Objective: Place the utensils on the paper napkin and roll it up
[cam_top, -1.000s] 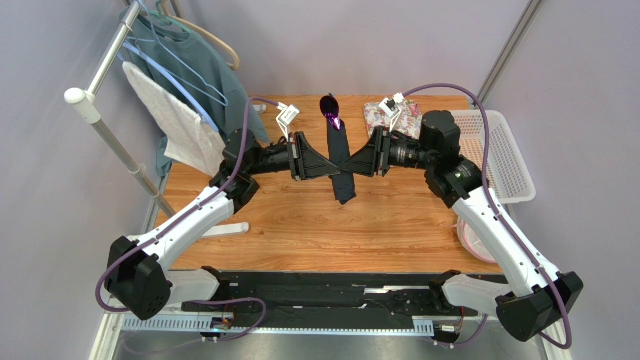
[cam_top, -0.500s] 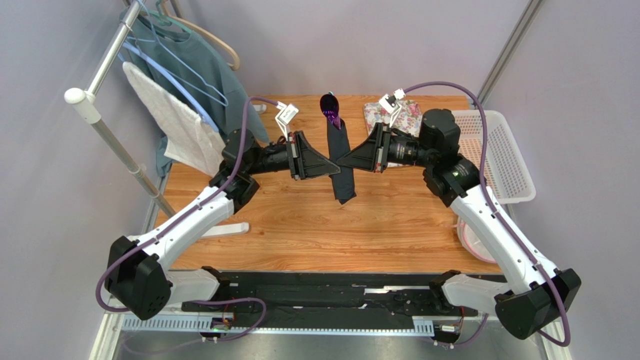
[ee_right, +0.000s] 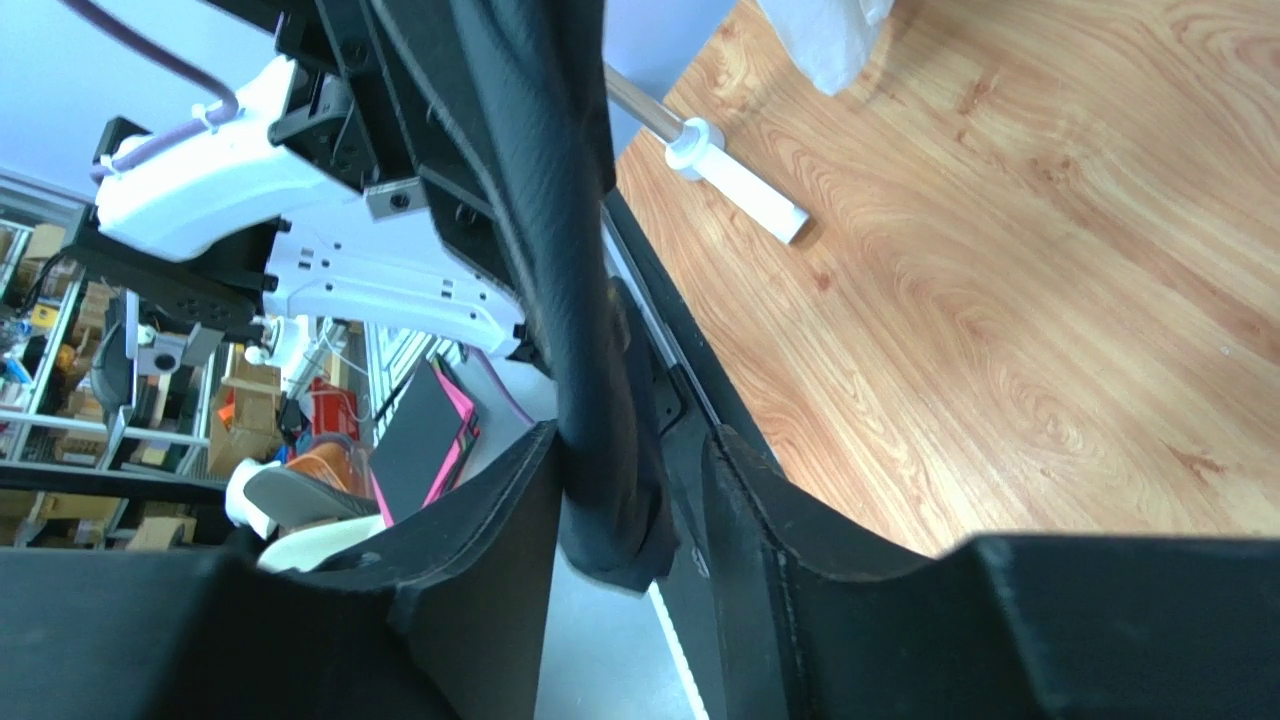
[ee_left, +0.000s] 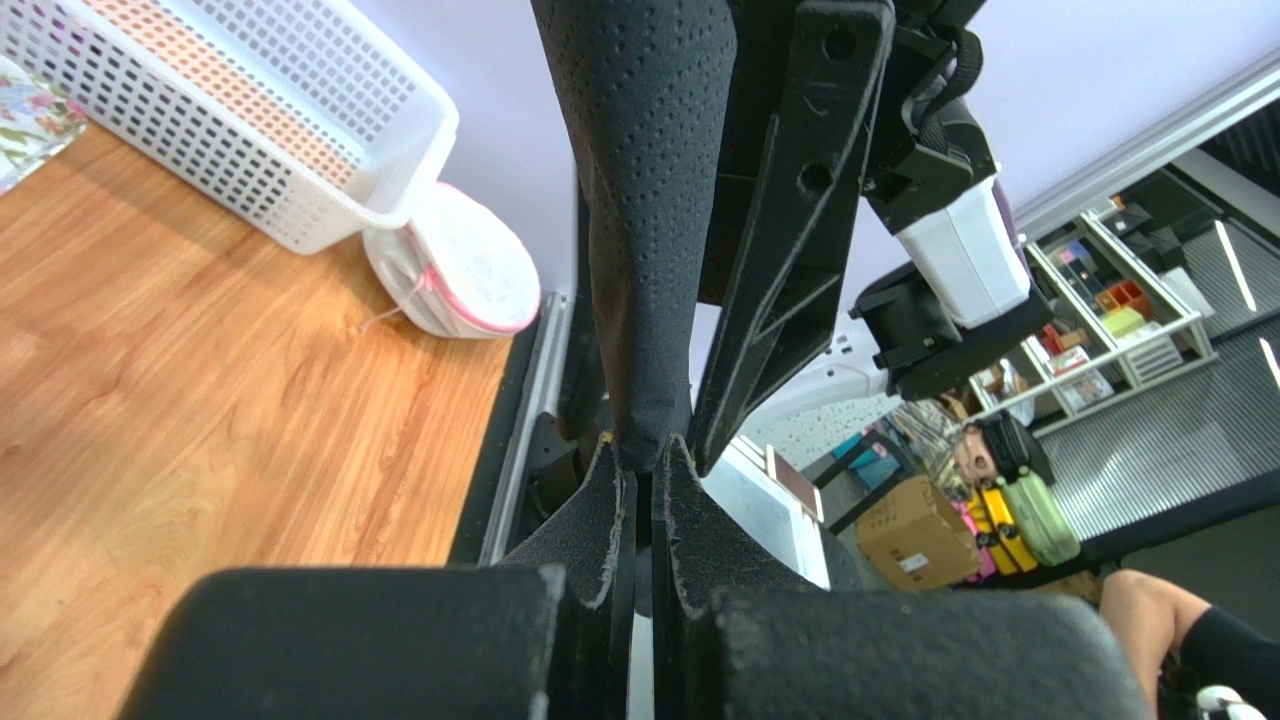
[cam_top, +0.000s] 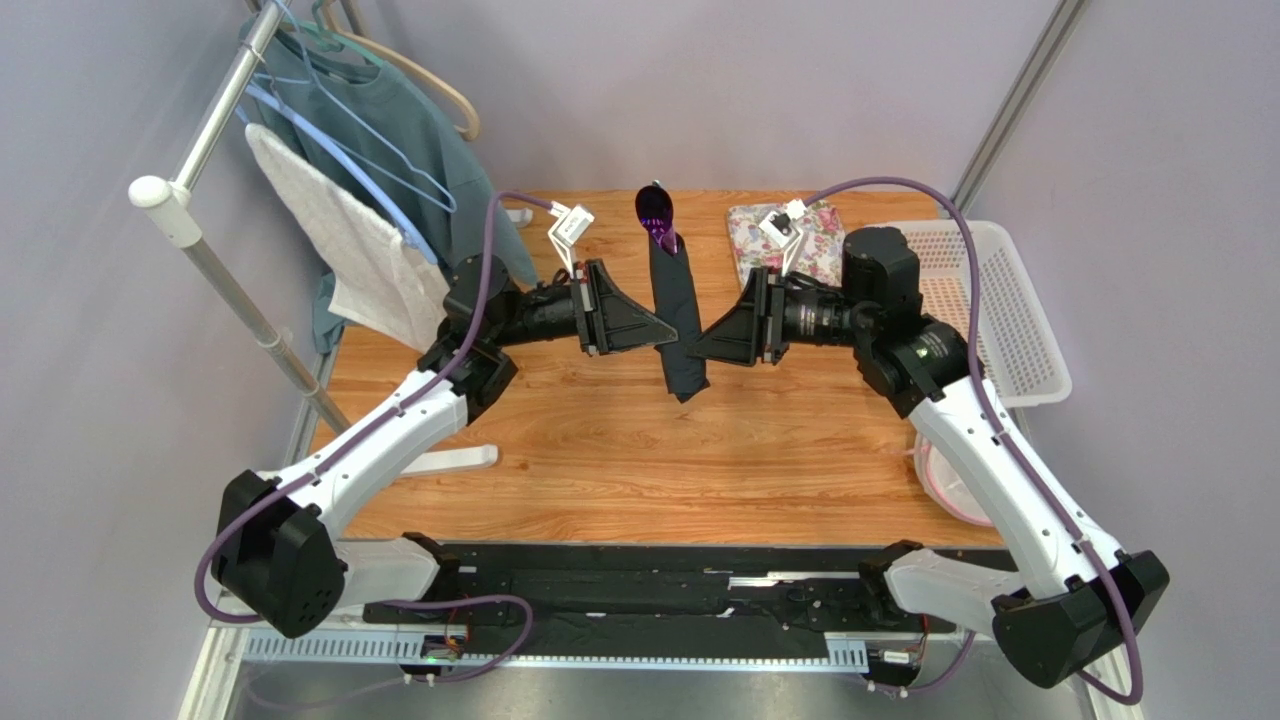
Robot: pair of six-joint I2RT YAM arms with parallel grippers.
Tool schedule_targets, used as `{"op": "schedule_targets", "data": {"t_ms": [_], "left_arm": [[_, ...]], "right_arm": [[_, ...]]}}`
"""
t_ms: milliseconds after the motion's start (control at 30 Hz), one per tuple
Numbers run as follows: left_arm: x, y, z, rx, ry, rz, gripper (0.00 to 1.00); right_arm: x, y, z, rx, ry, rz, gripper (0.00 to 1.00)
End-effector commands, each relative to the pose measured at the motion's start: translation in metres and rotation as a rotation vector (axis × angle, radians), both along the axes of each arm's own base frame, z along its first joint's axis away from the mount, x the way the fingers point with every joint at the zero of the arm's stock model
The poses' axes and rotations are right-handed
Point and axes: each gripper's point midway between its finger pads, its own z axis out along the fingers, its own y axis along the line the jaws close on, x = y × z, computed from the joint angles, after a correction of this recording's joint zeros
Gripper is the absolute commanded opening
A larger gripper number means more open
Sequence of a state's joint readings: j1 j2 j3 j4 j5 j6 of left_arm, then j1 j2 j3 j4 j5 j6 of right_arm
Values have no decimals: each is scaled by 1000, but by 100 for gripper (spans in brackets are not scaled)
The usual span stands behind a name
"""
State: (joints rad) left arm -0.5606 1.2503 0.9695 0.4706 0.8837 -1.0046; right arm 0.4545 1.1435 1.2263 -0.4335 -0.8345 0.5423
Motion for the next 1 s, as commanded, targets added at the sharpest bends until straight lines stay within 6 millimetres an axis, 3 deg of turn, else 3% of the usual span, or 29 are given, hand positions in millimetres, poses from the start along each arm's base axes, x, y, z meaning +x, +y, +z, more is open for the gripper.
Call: {"op": "schedule_targets", "data": {"t_ms": [0, 100, 133, 200, 333, 367, 400, 433, 467, 533, 633, 700, 733, 800, 833, 867, 967], "left_arm": [[-1, 4, 31, -60, -113, 8, 0], [-1, 3, 30, -58, -112, 8, 0], [-1, 3, 29, -56, -109, 6, 0], [-1, 3, 29, -57, -112, 7, 0], [-1, 4, 31, -60, -116, 10, 0], [-1, 4, 31, -60, -116, 10, 0], [-1, 4, 31, -60, -116, 8, 0], [-1, 4, 32, -61, -119, 10, 0], [0, 4, 31, -60, -116, 11, 0], [0, 4, 33, -64, -121, 11, 0], [2, 3, 32, -64, -118, 12, 0], [2, 2, 32, -64, -118, 12, 0], [3, 2, 31, -61, -114, 12, 0], [3, 2, 32, -61, -117, 11, 0], [3, 2, 32, -61, -118, 13, 0], [3, 2, 33, -61, -117, 14, 0], [3, 2, 32, -59, -117, 13, 0]], "right_arm": [[-21, -6, 5, 14, -49, 61, 40], [-25, -2, 9, 43, -33, 109, 28], [-25, -1, 8, 42, -29, 114, 16], [-24, 0, 5, 34, -39, 125, 2], [-20, -2, 0, 12, -37, 99, 0], [-20, -2, -1, 5, -32, 96, 7], [-17, -2, -5, -10, -15, 89, 19], [-18, -3, -10, -27, 2, 91, 41], [-19, -3, -12, -33, 15, 91, 49], [-22, -3, -16, -33, 21, 95, 56], [-29, 1, -24, -36, 37, 121, 56], [-34, 3, -27, -34, 45, 138, 51], [-36, 5, -26, -29, 35, 147, 36], [-36, 5, -28, -32, 33, 152, 23], [-36, 5, -30, -37, 38, 156, 6], [-34, 5, -32, -43, 42, 157, 0], [-36, 5, -28, -42, 29, 160, 0]]}}
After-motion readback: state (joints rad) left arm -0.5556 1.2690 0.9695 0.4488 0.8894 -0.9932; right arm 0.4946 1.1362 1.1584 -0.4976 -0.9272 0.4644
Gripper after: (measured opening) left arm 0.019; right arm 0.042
